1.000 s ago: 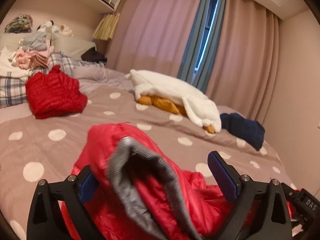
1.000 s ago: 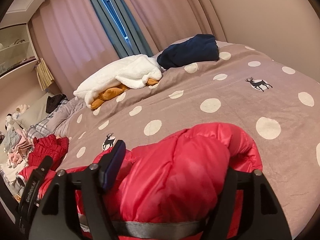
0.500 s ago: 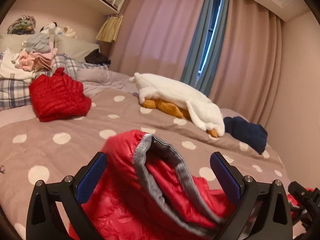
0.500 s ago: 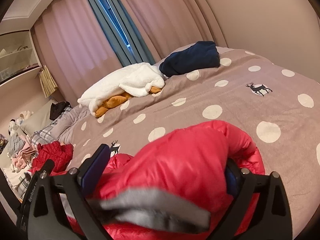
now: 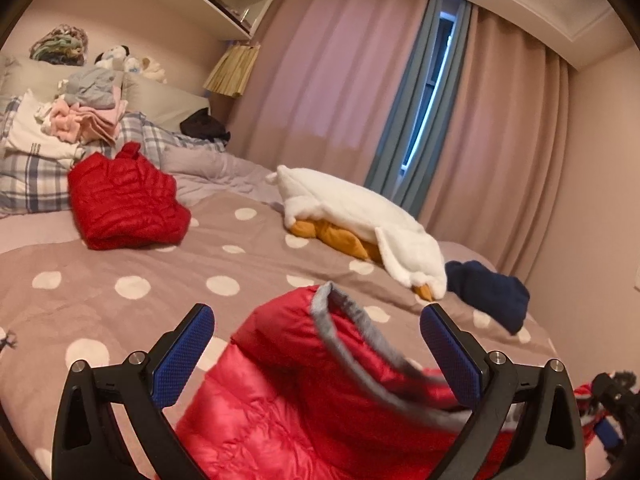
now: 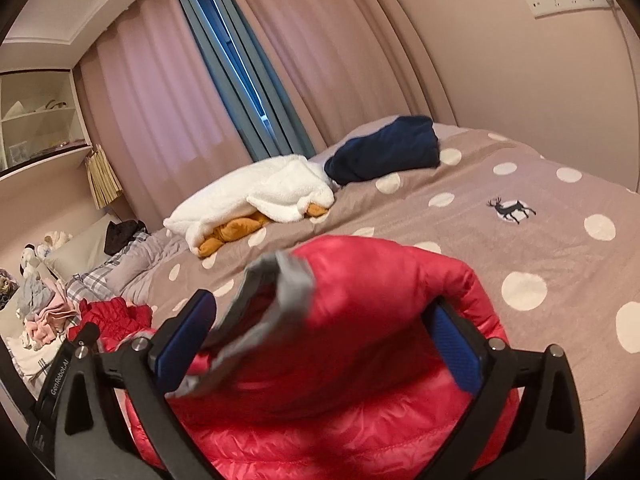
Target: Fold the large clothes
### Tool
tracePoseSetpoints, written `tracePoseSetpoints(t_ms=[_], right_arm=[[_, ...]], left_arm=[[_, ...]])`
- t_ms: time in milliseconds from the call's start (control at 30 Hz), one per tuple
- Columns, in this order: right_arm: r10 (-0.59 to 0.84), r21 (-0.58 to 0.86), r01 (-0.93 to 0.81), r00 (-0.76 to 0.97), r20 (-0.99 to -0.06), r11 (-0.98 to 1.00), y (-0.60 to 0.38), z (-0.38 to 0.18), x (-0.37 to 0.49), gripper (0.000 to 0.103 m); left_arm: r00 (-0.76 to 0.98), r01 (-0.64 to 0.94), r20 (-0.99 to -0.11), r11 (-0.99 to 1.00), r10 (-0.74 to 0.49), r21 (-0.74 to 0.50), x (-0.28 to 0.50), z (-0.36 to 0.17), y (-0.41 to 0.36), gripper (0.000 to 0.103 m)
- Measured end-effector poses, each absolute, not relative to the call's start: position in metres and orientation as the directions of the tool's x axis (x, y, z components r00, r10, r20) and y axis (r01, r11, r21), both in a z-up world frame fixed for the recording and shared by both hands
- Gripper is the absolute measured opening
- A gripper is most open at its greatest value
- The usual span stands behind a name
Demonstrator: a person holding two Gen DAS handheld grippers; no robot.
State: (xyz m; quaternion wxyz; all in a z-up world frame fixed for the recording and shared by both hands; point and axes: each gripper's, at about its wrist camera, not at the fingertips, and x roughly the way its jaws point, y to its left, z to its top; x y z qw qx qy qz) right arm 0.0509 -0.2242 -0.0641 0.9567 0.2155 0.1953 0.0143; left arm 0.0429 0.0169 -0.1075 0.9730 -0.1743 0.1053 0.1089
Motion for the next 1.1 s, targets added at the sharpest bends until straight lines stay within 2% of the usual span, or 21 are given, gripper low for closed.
tracePoseSetpoints(t_ms=[400,1100], right_arm=[[0.078,0.413,0.087,0.928,-0.365,0.906,-0.231,-0.064,0.048,0.103],[0.098,0.415,0.097,0.9,-0.425,0.905,-0.231,-0.079,0.061,0.103]], left_arm=[[0.95,-0.241,-0.268,0.919,0.158,-0.311,0.044,-0.11,0.019,0.102],[0.94,-0.199,-0.323,0.948,0.112,-0.25,0.055,-0.119,0.011,0.102]])
